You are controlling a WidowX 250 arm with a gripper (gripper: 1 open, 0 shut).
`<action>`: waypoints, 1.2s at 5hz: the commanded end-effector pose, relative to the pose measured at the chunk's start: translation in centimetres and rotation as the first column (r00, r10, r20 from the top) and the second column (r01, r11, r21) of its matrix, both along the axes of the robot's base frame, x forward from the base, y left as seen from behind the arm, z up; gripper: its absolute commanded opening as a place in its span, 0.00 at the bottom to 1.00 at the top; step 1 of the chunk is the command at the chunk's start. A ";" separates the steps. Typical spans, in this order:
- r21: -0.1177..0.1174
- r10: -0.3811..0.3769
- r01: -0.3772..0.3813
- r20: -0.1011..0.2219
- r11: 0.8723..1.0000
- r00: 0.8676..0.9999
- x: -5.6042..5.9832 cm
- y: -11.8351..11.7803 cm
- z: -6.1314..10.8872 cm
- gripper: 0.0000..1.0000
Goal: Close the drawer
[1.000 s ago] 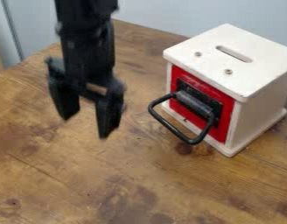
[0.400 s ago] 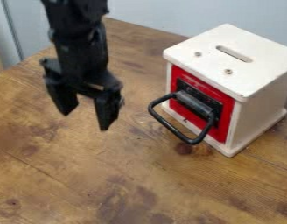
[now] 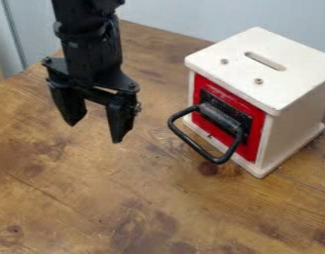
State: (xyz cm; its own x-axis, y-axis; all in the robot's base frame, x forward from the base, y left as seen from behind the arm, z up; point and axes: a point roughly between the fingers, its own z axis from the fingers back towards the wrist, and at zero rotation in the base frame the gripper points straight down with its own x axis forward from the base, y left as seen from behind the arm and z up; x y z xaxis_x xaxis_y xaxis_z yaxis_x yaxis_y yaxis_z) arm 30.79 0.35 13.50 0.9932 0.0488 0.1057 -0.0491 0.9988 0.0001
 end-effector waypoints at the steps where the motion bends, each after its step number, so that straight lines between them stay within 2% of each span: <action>1: 0.002 0.028 -0.029 0.057 1.000 0.998 0.7 0.5 1.5 1.00; 2: 0.004 0.038 -0.038 0.050 0.999 0.998 1.4 0.6 0.7 0.00; 3: 0.002 0.041 -0.041 0.059 0.999 0.997 1.8 0.4 0.5 1.00; 5: 0.003 0.019 -0.019 0.047 1.000 0.999 1.5 0.9 -0.2 1.00; 6: 0.001 -0.017 0.017 0.032 1.000 0.999 0.9 0.9 -0.9 1.00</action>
State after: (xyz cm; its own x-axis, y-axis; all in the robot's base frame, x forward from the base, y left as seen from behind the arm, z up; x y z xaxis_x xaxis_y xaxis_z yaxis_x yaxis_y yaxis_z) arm 31.51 0.29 11.63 0.9949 0.0076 0.1011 -0.0077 1.0000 0.0002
